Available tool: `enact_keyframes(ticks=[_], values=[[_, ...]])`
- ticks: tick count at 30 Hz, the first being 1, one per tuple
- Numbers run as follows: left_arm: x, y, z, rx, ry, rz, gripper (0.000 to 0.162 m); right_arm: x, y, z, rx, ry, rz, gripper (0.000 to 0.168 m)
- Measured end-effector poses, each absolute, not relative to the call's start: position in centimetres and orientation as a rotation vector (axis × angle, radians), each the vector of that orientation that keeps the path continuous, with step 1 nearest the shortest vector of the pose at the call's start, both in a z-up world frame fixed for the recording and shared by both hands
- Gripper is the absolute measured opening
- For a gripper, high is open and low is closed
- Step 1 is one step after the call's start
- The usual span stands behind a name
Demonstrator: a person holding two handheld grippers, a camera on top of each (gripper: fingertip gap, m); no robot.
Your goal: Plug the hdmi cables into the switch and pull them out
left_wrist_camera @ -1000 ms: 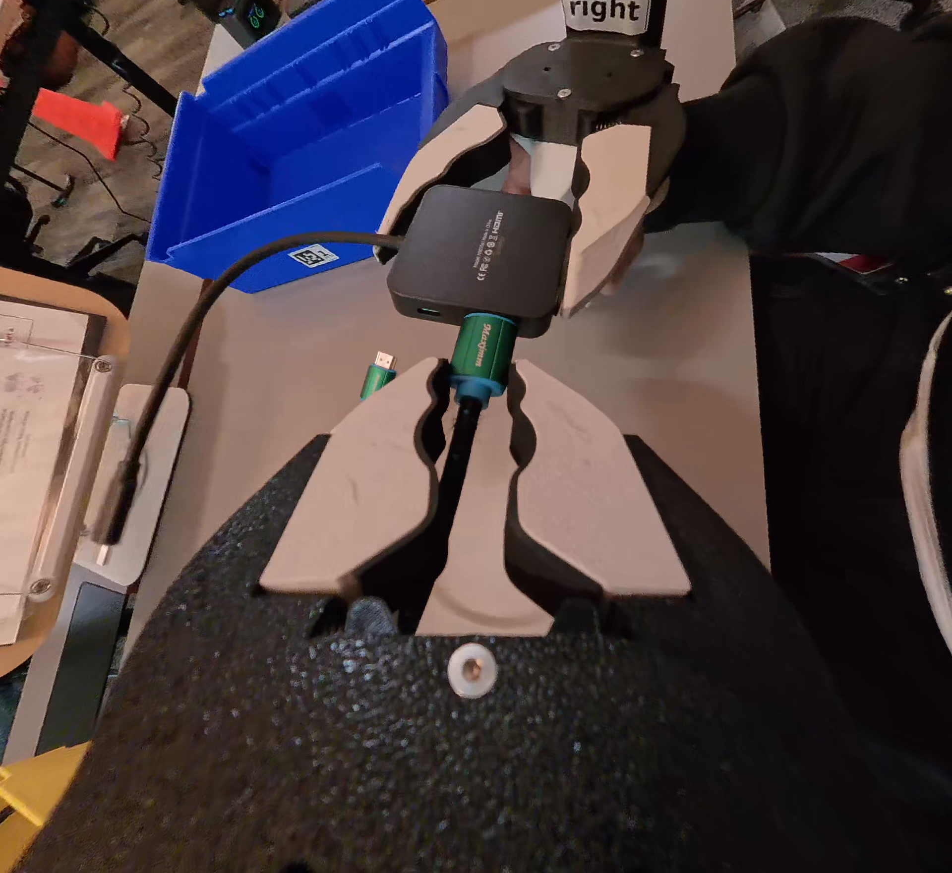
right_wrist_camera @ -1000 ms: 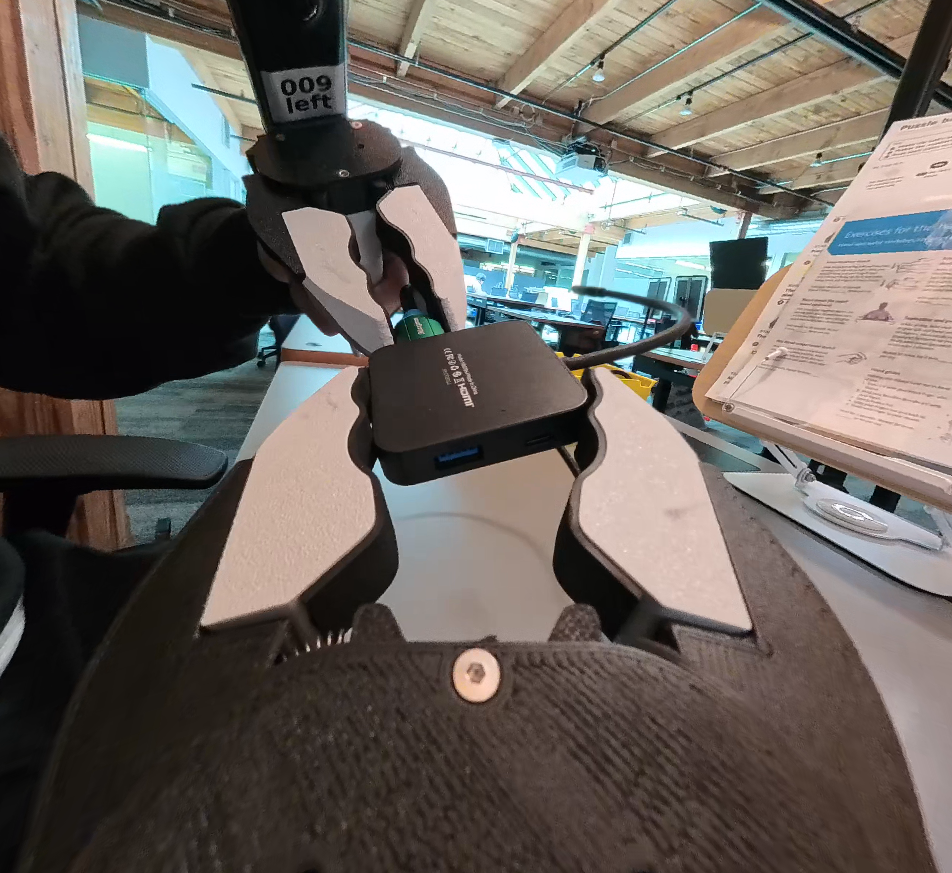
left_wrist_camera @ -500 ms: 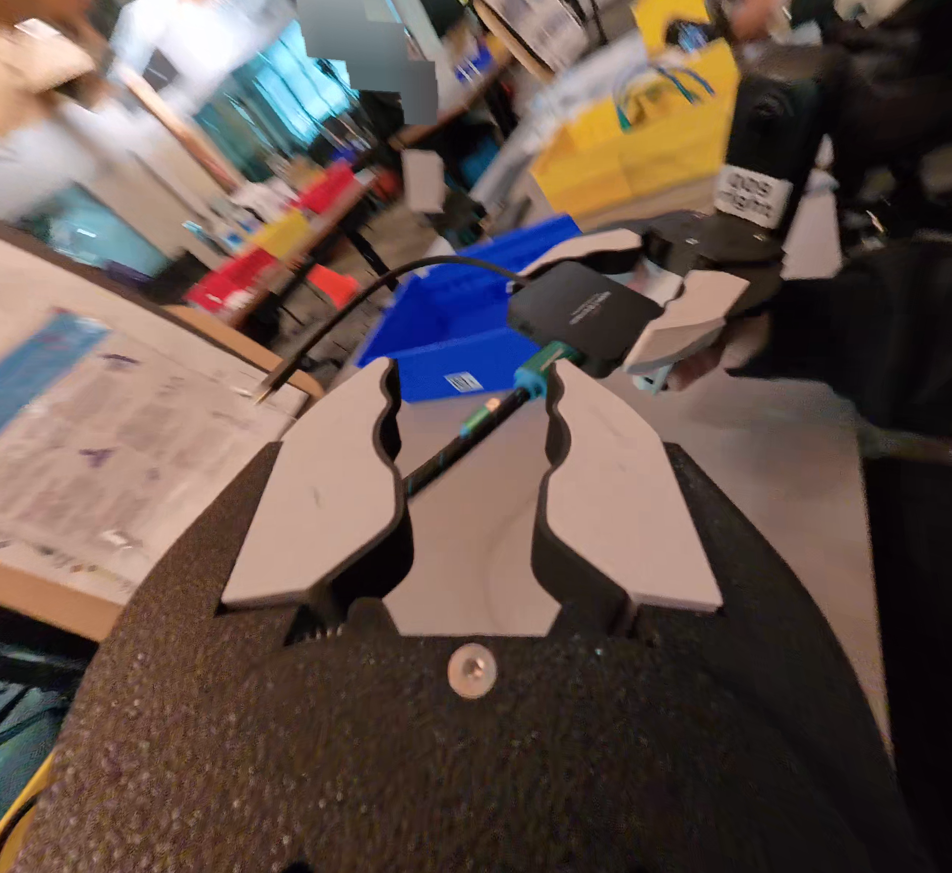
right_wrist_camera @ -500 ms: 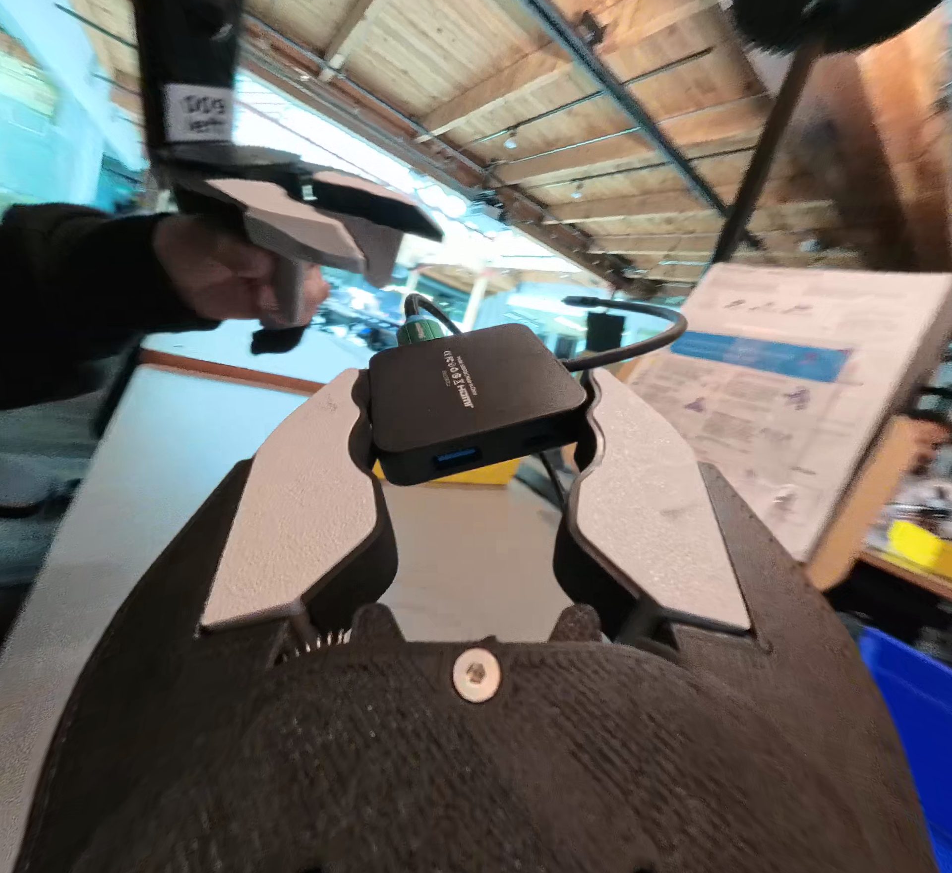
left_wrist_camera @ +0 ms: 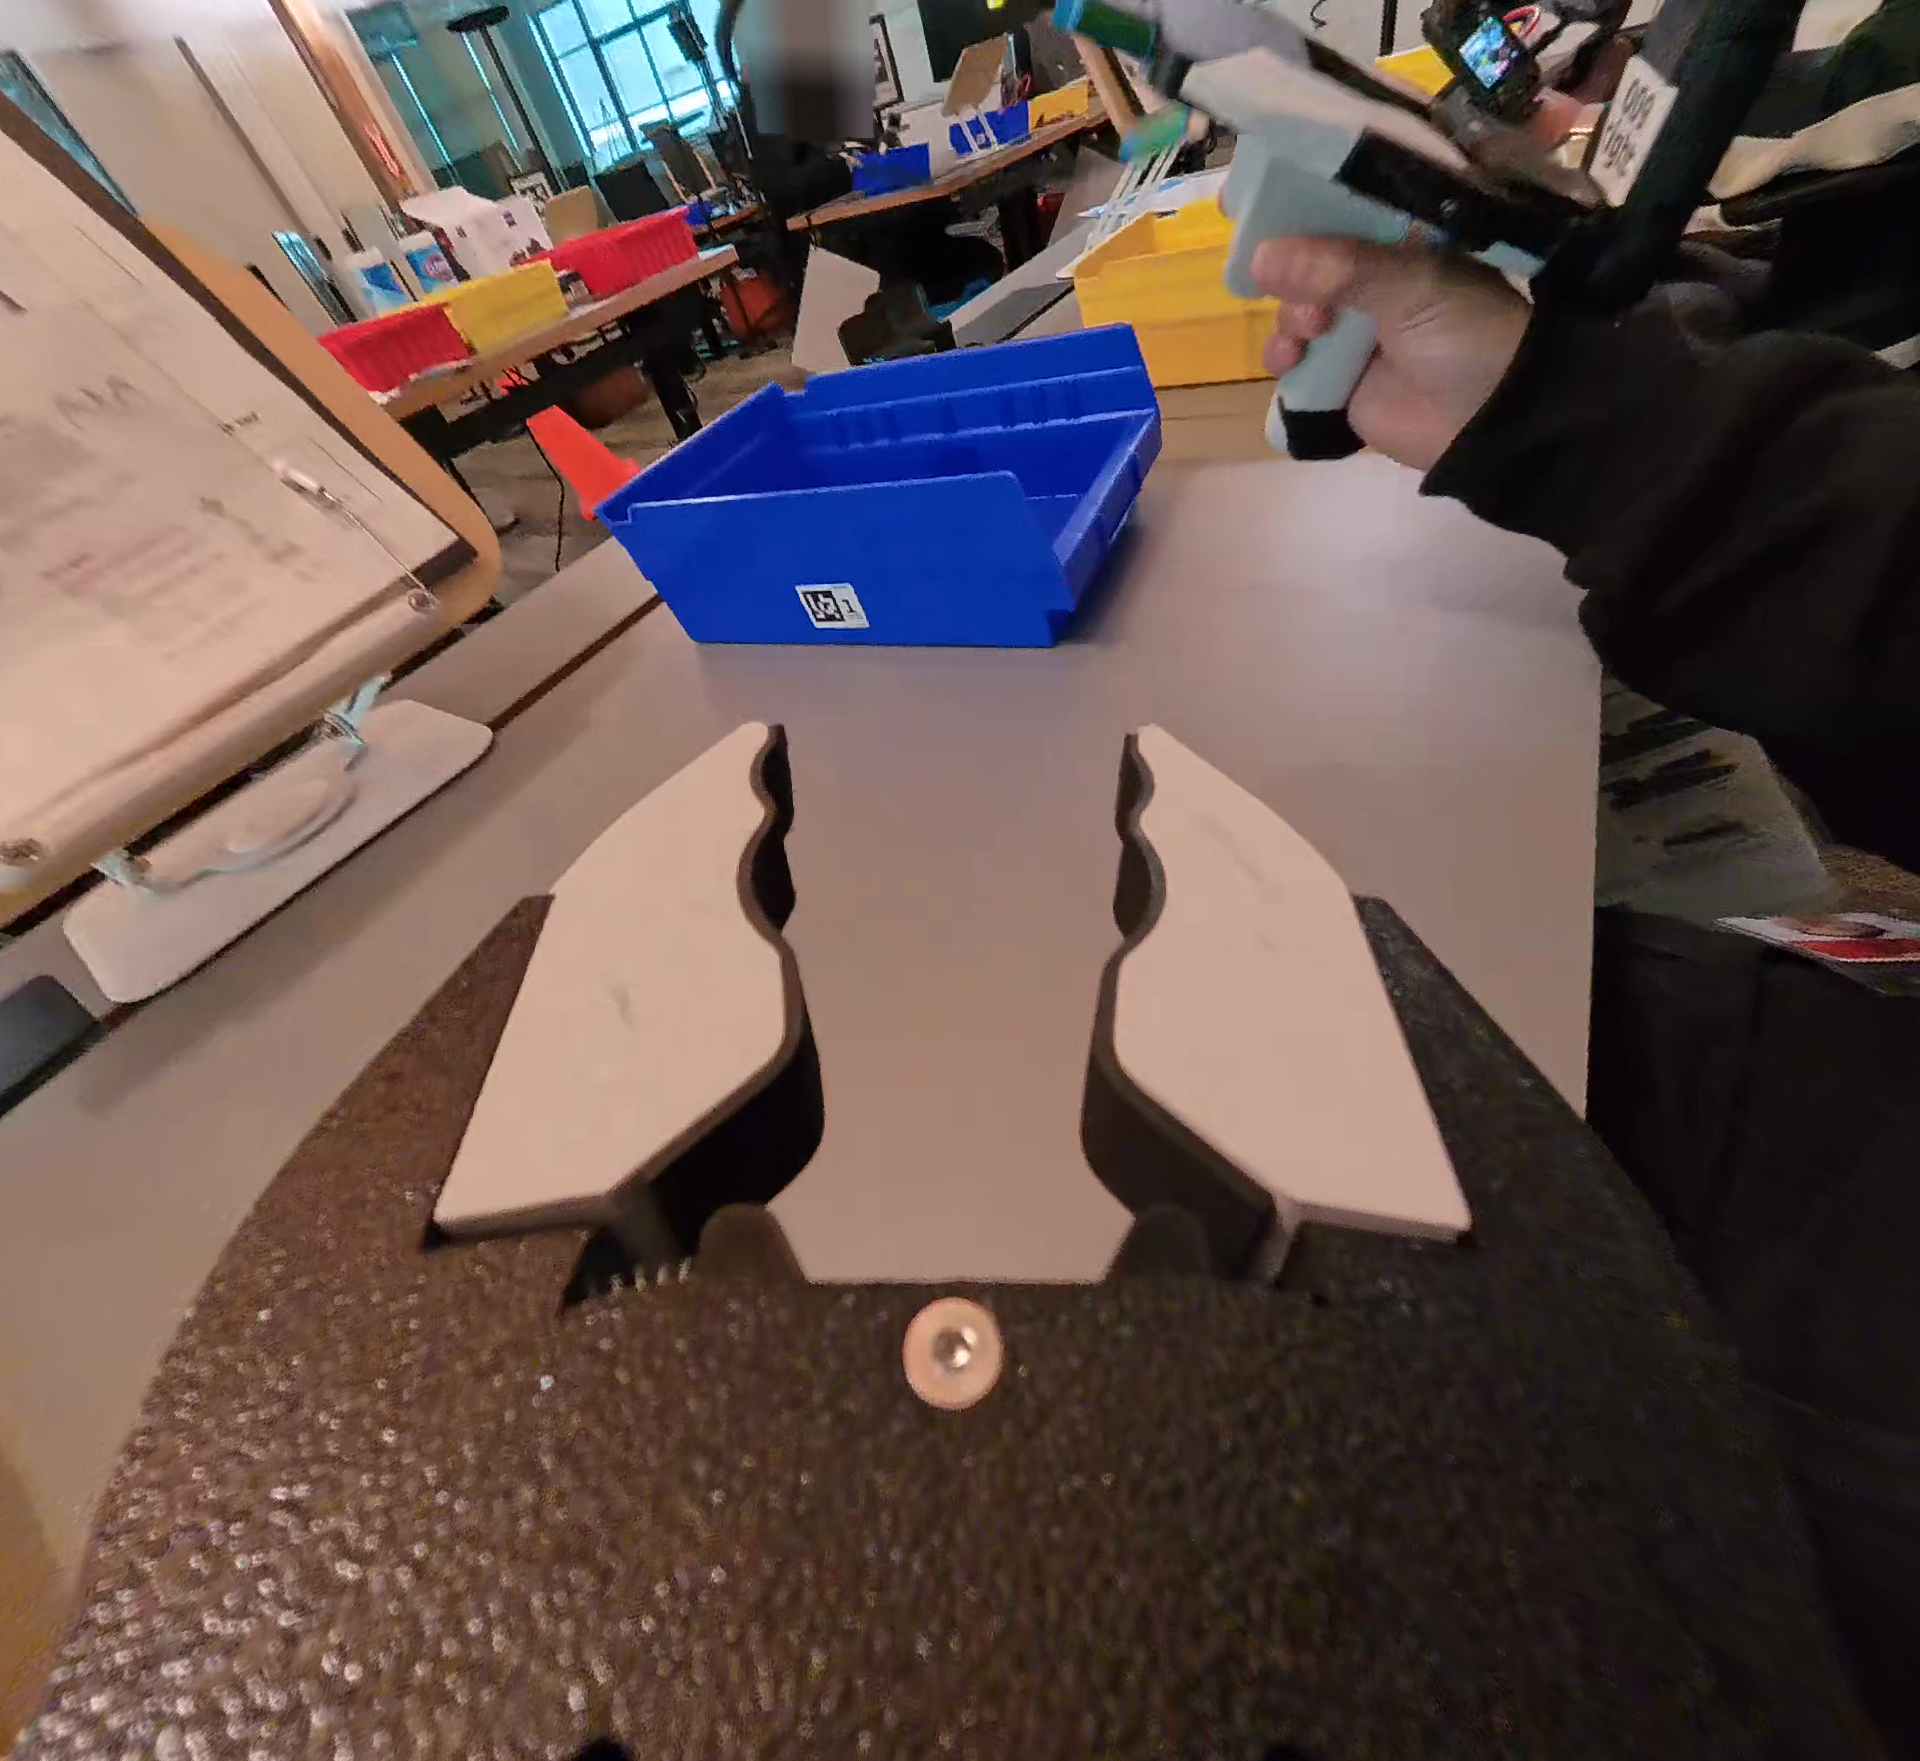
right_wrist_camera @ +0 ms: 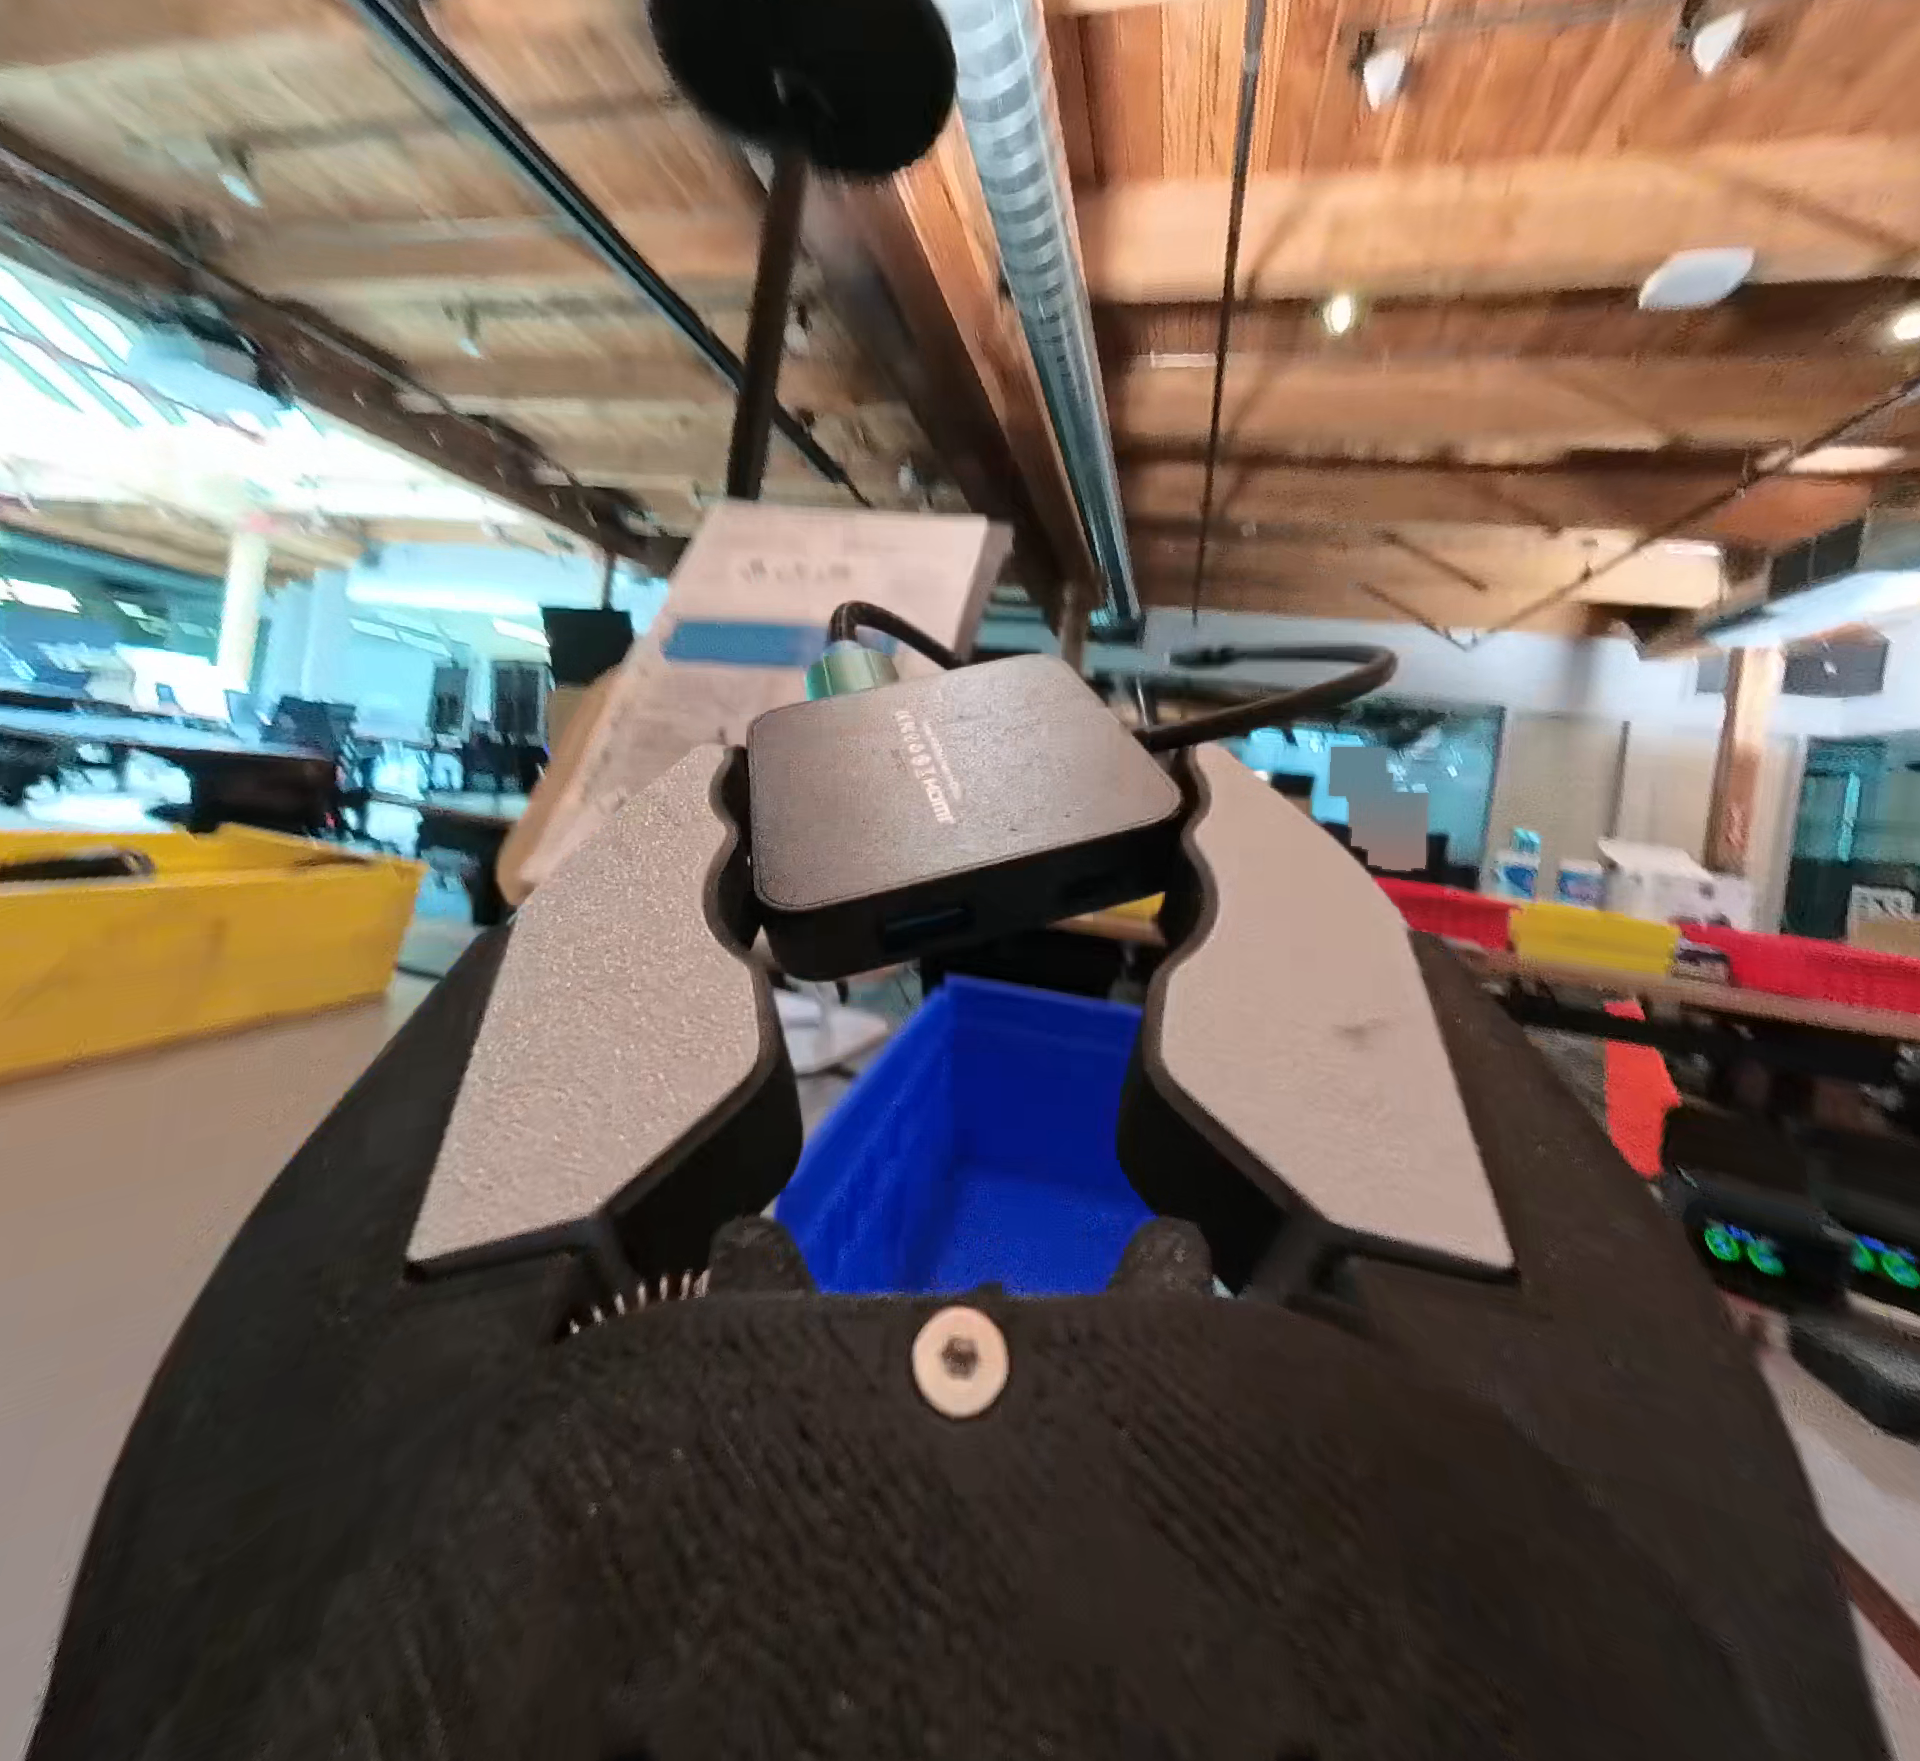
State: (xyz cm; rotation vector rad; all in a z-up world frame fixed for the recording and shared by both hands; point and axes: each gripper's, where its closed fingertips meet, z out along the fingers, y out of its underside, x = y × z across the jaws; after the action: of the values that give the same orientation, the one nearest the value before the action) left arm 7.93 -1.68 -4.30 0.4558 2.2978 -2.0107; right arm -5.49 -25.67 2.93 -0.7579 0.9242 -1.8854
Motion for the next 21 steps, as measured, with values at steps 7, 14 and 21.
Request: enact_keyframes(ticks=[7, 14, 21], values=[[8.1, -1.4, -5.9, 0.469, 2.353, -1.967, 0.060, -1.8, -27.5, -0.3, -0.827, 1.076, -1.816, 0.078], [9.2, -0.4, -6.4, 0.398, 2.388, -1.983, 0.059, 1.7, -32.7, -0.5, -0.947, 1.276, -1.867, 0.078], [10.2, 0.0, -6.7, 0.329, 2.398, -2.010, 0.059, 5.0, -34.5, -7.9, -1.113, 1.668, -1.439, 0.087]])
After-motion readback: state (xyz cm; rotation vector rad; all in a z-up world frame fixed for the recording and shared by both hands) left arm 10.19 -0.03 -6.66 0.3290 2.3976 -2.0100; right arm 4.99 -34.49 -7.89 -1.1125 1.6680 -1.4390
